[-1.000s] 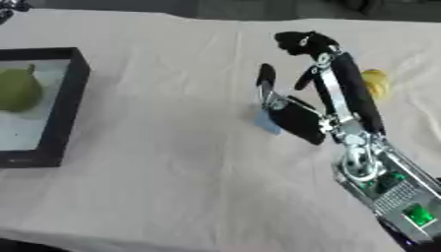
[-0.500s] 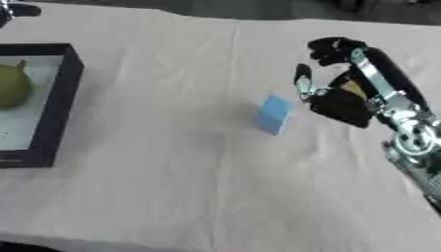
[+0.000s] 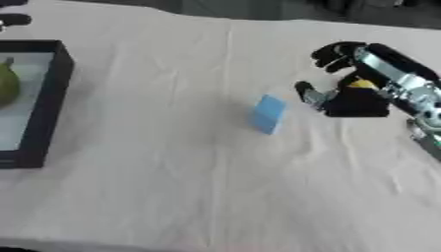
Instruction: Pick up the objects with one hand, pass them to the other hand, and then place them into the box on the other side of the table.
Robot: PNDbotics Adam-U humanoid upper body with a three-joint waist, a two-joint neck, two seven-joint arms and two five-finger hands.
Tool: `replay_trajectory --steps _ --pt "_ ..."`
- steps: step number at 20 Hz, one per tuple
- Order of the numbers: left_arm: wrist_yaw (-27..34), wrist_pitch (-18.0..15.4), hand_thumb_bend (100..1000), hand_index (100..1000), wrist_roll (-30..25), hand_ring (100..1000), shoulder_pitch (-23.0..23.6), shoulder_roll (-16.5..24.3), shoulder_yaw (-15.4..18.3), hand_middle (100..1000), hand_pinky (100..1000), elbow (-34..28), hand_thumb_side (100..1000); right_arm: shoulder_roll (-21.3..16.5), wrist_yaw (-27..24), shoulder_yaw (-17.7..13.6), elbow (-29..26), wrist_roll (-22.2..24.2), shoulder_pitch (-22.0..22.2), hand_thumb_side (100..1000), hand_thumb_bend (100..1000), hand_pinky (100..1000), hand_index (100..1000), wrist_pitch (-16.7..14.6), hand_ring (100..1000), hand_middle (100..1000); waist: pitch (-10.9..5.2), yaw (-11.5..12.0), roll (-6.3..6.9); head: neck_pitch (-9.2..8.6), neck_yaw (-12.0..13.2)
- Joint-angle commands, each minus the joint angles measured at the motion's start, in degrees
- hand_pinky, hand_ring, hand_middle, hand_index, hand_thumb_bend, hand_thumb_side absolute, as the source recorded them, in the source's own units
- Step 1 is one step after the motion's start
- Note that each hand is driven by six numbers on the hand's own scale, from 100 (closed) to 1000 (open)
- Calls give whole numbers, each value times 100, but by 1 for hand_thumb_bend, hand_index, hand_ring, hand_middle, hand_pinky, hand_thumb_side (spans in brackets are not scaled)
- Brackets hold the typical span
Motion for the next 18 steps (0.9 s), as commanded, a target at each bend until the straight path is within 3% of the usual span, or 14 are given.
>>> replay_trajectory --steps 1,5,11,15,17,18 --pt "-23 -12 100 816 2 762 -30 55 10 781 737 -64 664 -408 514 -219 -85 251 36 239 424 853 871 -8 879 825 -68 3 19 -113 -63" --pt "-41 -25 100 810 4 759 -16 47 11 776 734 -128 661 -592 1000 -368 -85 466 191 194 485 903 877 105 888 839 6 10 46 -188 -98" --pt "-77 -4 100 803 -5 759 -45 29 -6 776 733 -188 656 -692 1319 -580 -85 363 360 184 455 867 870 484 876 831 129 36 101 -288 -166" --pt "-94 31 100 800 -24 758 -70 31 -18 775 732 -218 655 -674 1095 -715 -85 -86 393 236 329 790 861 943 857 811 205 68 134 -363 -247" --pt "-98 40 100 799 -26 758 -83 24 -21 776 732 -231 654 -653 837 -772 -85 -396 415 326 215 736 854 1156 846 803 243 90 150 -396 -300" --pt "-99 42 100 799 -25 758 -92 19 -20 775 732 -240 654 -635 649 -815 -85 -594 423 413 114 705 853 1256 840 798 265 104 158 -414 -327"
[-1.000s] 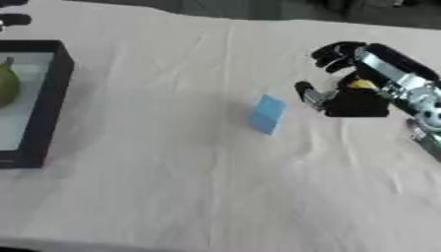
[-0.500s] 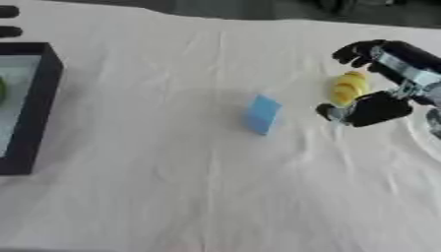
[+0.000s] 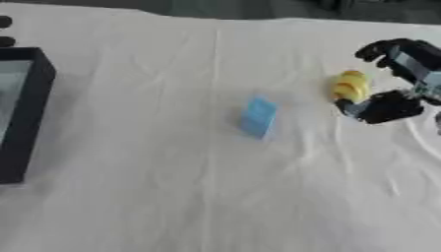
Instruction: Pick up the objects with one hand, pass them to the other hand, and then place them into the box on the other side of the table.
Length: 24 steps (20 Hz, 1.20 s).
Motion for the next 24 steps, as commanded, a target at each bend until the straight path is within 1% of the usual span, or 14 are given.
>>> replay_trajectory --steps 1,2,4,6,8,12,13,15,19,22,24 --pt "-33 18 100 798 1 757 -93 15 25 774 731 -128 654 -165 -520 -216 -83 -591 -13 468 100 677 852 292 834 795 -66 29 33 -124 -99" --pt "-31 17 100 797 1 756 -109 5 22 774 730 -139 653 -151 -764 -248 -83 -837 0 467 100 665 854 328 833 795 -42 52 39 -140 -132" --pt "-33 17 100 795 -7 757 -146 -19 11 774 730 -162 652 -148 -1220 -275 -83 -1311 49 429 100 655 856 330 831 794 7 111 47 -180 -184" --pt "-46 22 100 794 -24 756 -181 -38 1 773 730 -189 650 -152 -1545 -269 -83 -1693 104 415 111 645 851 304 828 788 53 177 49 -232 -218" --pt "-58 31 100 790 -44 756 -211 -49 -10 773 730 -212 648 -140 -1758 -263 -83 -1953 146 443 135 635 853 279 825 784 96 243 48 -282 -251" --pt "-70 62 100 787 -87 756 -262 -63 -42 773 729 -232 646 -109 -2045 -261 -65 -2278 207 439 188 629 862 220 824 785 156 355 38 -356 -319" --pt "-71 68 100 787 -95 756 -270 -68 -51 773 729 -233 646 -104 -2078 -256 -45 -2330 216 419 208 634 866 212 825 788 165 376 34 -373 -329" --pt "-70 81 100 785 -110 756 -277 -79 -69 773 729 -233 645 -89 -2083 -239 21 -2411 232 415 246 641 871 209 827 793 183 411 28 -410 -346" --pt "-70 95 100 782 -131 756 -289 -97 -96 773 728 -229 644 -43 -1921 -214 232 -2538 235 358 332 658 878 280 828 795 206 454 24 -460 -363" --pt "-71 101 100 781 -139 755 -290 -107 -108 773 728 -223 644 -15 -1717 -197 341 -2641 226 329 378 663 872 425 825 790 217 462 28 -468 -365" --pt "-77 102 100 781 -145 755 -293 -114 -116 773 728 -219 643 -4 -1578 -200 380 -2741 220 316 398 671 868 601 823 789 220 458 30 -451 -371"
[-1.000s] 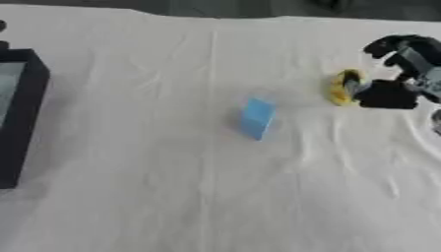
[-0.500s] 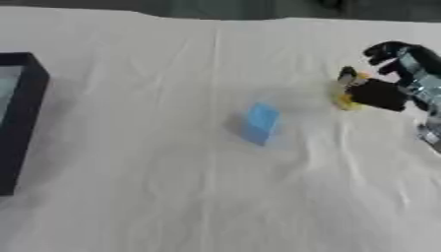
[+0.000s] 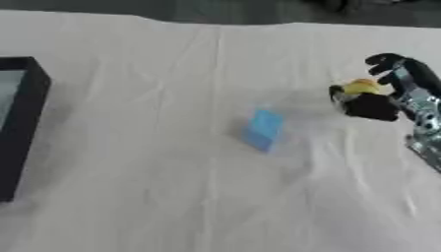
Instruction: Pick up the objects with one hand, pass them to the other hand, and then place them into the box on the other side of the table.
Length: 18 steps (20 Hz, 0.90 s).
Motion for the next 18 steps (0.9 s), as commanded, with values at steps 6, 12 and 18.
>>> replay_trajectory --steps 6,12,18 --pt "-44 -12 100 779 -31 755 -91 13 -1 773 727 -80 642 -51 255 -33 195 -406 -18 330 356 676 852 511 814 778 -99 -2 21 -39 -23" --pt "-56 -8 100 776 -44 755 -107 -1 -12 773 723 -89 642 14 -1 4 426 -691 -18 344 276 681 831 517 808 760 -74 14 31 -46 -39" --pt "-69 0 100 771 -54 755 -101 -10 -30 773 721 -82 642 66 -229 42 693 -1089 4 339 301 694 834 517 811 767 -48 20 33 -52 -41"
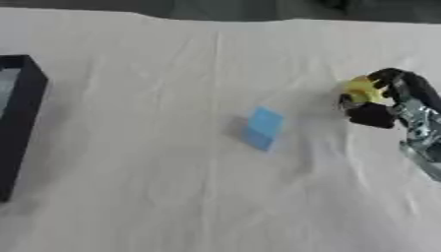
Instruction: Pick up the objects with one hand, pass them to the other hand, and then place them into the box on the other side of the table.
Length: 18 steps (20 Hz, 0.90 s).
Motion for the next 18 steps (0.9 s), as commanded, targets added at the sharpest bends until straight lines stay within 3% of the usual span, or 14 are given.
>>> replay_trajectory --steps 1,13,15,18 --pt "-22 -3 100 771 -9 755 -71 40 19 773 721 -82 642 -96 -109 -20 89 -924 -33 343 303 694 834 728 811 768 -107 3 20 -51 -16" --pt "-1 5 100 766 0 753 -43 18 -12 773 719 -56 644 -66 -239 54 208 -1319 -55 385 361 691 852 728 818 780 -95 0 26 -46 -21" --pt "7 1 100 763 -19 754 -28 18 -25 777 720 -56 644 -88 -205 -9 265 -1373 -93 311 391 626 836 728 789 747 -86 -4 26 -52 -3" --pt "25 -14 100 763 -59 753 0 14 -38 779 720 -45 645 -40 -12 -174 346 -1600 -162 299 349 560 829 728 769 722 -80 -16 30 -18 10"
